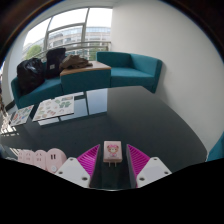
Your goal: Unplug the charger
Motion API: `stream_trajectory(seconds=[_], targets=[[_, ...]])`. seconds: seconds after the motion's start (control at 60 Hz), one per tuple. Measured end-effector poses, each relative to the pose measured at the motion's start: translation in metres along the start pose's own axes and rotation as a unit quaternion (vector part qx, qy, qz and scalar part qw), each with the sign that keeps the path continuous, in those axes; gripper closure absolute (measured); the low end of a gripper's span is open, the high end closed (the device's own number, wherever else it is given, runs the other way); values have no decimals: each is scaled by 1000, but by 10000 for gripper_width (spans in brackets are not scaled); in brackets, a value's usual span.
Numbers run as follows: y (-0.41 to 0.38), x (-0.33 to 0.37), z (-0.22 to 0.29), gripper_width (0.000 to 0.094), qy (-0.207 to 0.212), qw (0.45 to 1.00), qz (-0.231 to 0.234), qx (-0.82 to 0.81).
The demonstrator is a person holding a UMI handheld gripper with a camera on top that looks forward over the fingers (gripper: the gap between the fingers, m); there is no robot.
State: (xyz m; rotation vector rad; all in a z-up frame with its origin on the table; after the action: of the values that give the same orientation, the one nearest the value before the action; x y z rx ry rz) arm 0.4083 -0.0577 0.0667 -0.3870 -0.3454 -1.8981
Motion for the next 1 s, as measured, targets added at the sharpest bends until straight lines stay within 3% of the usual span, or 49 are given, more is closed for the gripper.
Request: stream_trajectory(seconds=[0.15, 0.367, 0.467, 0.733, 1.0], targets=[[-9, 49, 41, 422, 67, 997, 5, -28], [-65, 197, 117, 116, 195, 978, 60, -36], [-96, 261, 107, 116, 223, 972, 75, -31], [-186, 372, 35, 101, 187, 972, 138, -18], [-229, 419, 5, 95, 182, 965, 188, 9]])
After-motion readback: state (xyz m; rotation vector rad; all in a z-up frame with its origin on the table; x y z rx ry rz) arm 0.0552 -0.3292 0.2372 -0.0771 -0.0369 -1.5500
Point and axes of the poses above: the point between the fingertips, and its own axes, seen from behind it with the camera up: y to the right, z up, x backward, against the way the camera looks, the point moved 10 cm from there along x, backward, against the way the camera looks, and after that the axes turned 14 degrees about y, right-handed, at the moved point
